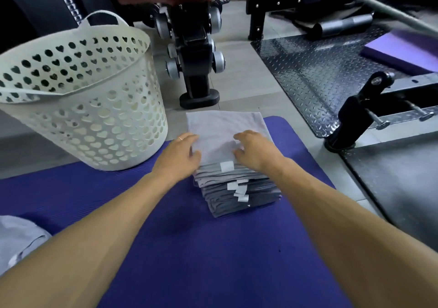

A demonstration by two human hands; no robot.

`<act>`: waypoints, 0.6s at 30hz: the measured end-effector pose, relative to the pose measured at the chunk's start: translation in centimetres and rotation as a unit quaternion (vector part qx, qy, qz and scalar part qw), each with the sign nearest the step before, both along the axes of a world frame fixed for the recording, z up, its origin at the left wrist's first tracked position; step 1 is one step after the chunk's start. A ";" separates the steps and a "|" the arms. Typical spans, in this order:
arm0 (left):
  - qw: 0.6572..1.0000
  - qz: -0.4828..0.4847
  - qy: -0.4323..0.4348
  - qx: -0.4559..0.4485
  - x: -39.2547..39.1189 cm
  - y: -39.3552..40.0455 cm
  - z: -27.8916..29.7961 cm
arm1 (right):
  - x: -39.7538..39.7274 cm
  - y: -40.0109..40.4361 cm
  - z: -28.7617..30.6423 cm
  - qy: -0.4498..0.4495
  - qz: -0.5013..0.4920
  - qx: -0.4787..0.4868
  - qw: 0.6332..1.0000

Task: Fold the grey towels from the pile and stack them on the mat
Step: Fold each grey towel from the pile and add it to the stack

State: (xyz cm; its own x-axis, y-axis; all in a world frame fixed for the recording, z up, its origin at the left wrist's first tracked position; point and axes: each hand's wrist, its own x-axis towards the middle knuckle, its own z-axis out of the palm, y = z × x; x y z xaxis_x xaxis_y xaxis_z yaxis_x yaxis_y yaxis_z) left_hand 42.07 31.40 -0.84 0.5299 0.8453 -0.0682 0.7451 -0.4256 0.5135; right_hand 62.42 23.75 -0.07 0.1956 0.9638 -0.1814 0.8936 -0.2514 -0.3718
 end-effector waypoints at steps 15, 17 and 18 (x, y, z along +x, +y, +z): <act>0.978 0.138 -0.098 -0.119 -30.6 -21.3 0.3 | -25.8 -17.8 -0.2 0.133 0.155 -0.014 0.979; 0.973 0.159 -0.101 -0.131 -33.7 -23.6 -0.8 | -27.9 -20.6 -1.8 0.166 0.122 -0.030 0.978; 0.970 0.168 -0.102 -0.140 -35.1 -24.6 -1.5 | -28.9 -21.9 -2.6 0.178 0.105 -0.040 0.978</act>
State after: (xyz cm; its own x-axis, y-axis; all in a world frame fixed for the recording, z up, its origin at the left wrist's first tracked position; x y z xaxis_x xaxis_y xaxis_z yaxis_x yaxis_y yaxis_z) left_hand 6.96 6.79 -2.39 0.2541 0.9361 -0.2433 0.6878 0.0020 0.7259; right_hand 33.52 1.86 -2.69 -0.0936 0.9560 -0.2779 0.7460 -0.1175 -0.6555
